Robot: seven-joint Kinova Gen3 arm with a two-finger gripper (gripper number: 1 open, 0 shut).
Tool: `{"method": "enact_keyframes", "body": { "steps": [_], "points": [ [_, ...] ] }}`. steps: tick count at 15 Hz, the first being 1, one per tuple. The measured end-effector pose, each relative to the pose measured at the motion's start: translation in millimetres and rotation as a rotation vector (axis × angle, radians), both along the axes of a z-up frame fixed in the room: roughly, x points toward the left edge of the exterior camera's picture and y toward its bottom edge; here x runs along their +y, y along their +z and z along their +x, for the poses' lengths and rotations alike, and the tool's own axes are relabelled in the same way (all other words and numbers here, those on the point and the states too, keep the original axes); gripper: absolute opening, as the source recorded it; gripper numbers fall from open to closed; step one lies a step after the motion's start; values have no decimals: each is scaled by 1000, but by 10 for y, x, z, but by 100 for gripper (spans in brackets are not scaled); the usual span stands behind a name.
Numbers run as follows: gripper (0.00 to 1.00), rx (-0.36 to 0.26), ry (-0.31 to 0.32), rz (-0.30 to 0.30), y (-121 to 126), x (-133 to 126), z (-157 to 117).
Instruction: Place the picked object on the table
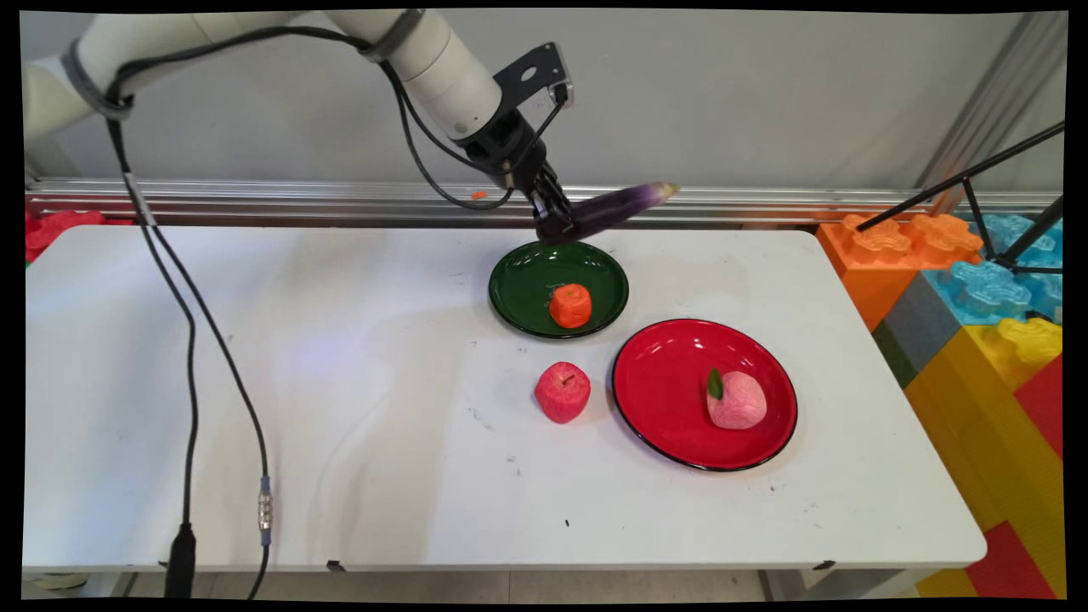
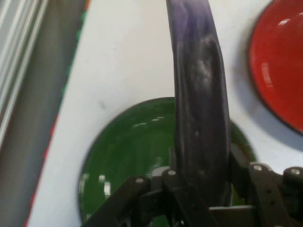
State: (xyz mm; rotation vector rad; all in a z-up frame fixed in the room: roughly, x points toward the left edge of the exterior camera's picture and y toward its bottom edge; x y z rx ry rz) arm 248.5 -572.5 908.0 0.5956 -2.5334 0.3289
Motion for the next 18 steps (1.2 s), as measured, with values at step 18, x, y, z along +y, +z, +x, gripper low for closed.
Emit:
{"method": "enact_keyframes", "body": {
  "steps": [18],
  "points": [
    [0,54,-72,227,107,1527,-375]
  ]
}}
